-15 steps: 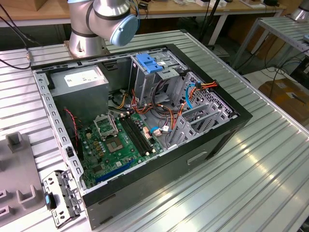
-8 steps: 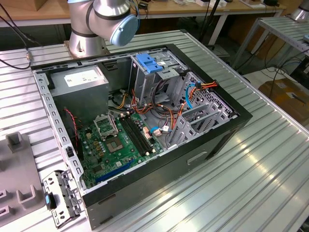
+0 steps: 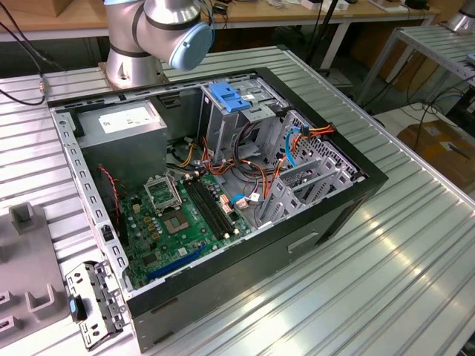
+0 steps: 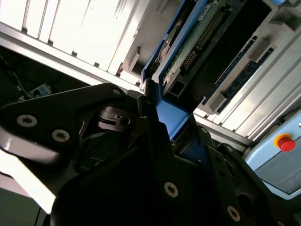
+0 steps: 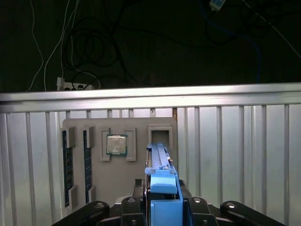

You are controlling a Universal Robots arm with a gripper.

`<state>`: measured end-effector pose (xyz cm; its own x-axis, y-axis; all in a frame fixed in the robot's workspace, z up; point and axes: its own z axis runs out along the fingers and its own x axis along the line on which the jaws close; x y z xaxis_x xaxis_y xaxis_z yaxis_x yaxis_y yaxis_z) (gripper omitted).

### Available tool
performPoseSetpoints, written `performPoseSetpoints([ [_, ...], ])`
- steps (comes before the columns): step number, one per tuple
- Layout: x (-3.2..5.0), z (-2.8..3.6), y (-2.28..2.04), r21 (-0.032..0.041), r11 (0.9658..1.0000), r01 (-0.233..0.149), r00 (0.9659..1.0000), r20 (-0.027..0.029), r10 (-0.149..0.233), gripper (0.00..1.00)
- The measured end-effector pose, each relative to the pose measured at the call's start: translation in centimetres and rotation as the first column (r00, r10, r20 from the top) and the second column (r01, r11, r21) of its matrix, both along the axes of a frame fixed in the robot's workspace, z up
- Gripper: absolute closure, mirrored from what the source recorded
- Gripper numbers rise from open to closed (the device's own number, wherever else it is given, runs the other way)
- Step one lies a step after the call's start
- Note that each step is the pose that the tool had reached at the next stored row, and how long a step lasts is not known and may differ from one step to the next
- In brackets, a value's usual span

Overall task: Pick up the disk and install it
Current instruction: 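Pick up the disk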

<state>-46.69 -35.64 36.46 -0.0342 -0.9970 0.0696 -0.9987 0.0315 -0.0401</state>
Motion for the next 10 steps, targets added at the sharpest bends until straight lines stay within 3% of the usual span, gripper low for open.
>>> performPoseSetpoints([
  [10, 0.19, 2.03, -0.01, -0.0044, 1.0000, 0.000, 1.0000, 0.0076, 0.000, 0.63],
])
